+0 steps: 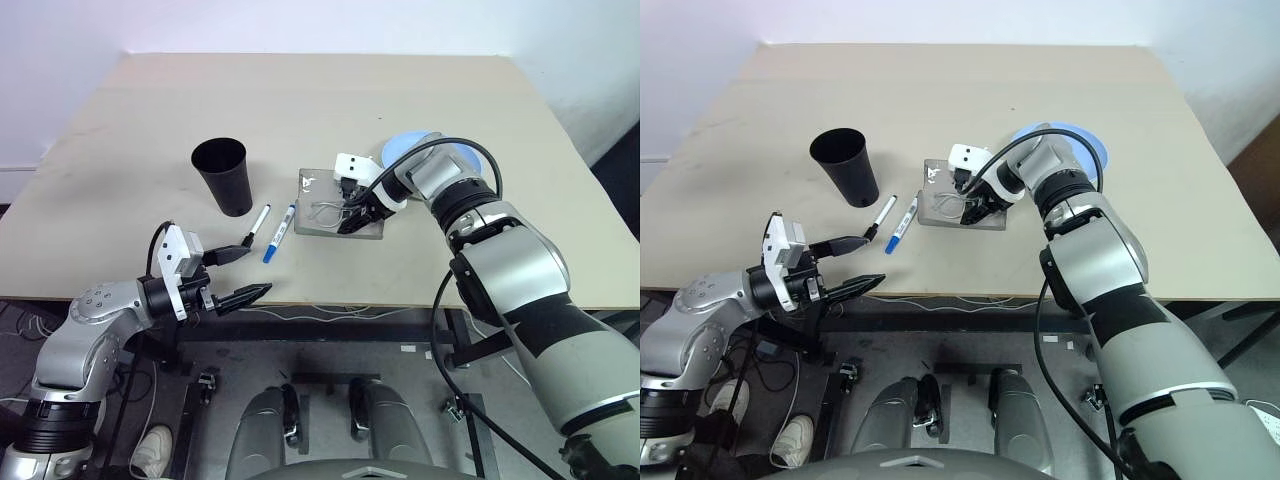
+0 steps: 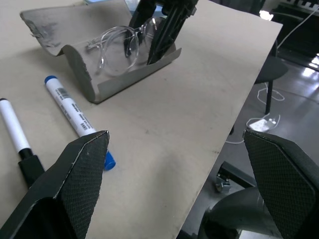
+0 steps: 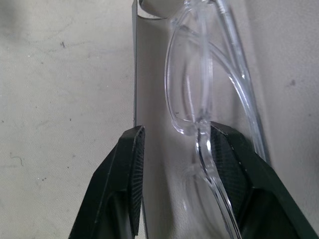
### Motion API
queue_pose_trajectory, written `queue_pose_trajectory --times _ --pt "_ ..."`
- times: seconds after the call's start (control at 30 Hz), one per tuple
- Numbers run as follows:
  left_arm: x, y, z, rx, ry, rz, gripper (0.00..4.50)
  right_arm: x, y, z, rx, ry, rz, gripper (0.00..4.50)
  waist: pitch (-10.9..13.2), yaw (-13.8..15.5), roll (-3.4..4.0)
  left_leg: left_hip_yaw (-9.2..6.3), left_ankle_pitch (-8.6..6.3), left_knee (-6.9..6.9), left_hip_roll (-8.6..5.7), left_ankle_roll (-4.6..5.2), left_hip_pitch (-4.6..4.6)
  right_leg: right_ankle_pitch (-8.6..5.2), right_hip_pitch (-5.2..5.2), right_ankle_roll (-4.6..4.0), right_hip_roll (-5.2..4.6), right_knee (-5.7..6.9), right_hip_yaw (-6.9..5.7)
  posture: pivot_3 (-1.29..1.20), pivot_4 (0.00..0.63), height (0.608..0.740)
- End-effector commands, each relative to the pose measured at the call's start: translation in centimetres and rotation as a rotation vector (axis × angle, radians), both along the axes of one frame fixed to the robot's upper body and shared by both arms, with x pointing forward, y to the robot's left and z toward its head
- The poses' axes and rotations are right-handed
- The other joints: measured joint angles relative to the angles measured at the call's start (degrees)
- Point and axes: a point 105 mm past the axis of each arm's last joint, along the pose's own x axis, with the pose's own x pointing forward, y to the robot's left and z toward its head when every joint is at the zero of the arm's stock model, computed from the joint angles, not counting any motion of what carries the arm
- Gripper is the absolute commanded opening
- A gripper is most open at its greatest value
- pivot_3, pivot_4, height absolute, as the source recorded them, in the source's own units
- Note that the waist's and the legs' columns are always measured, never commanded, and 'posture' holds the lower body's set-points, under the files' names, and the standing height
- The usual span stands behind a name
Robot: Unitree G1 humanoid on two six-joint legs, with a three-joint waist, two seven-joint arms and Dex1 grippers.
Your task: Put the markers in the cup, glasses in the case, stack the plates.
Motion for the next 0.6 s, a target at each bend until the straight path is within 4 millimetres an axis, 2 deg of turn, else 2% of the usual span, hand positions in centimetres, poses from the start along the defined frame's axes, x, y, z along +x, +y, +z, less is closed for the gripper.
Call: queue_pose_trajectory --times 0.03,0.6 --pt "0.1 -0.2 1.0 -0.006 -0.045 -0.013 4.5 0.0 0.1 0.6 0.006 0.009 -0.005 2.2 0.0 0.0 0.0 -0.01 0.04 0.0 0.03 -0.06 -0.01 0.0 -0.02 -0.01 0.03 0.0 0.0 0.0 0.15 0.71" --pt "0.5 -0.5 1.0 -0.022 -0.041 -0.023 4.5 -0.3 1.3 3.0 0.093 0.026 0.005 2.2 0.0 0.0 0.01 0.0 0.08 0.0 0.03 -0.12 -0.15 0.0 -0.16 -0.02 0.08 -0.02 0.04 0.0 0.15 0.71"
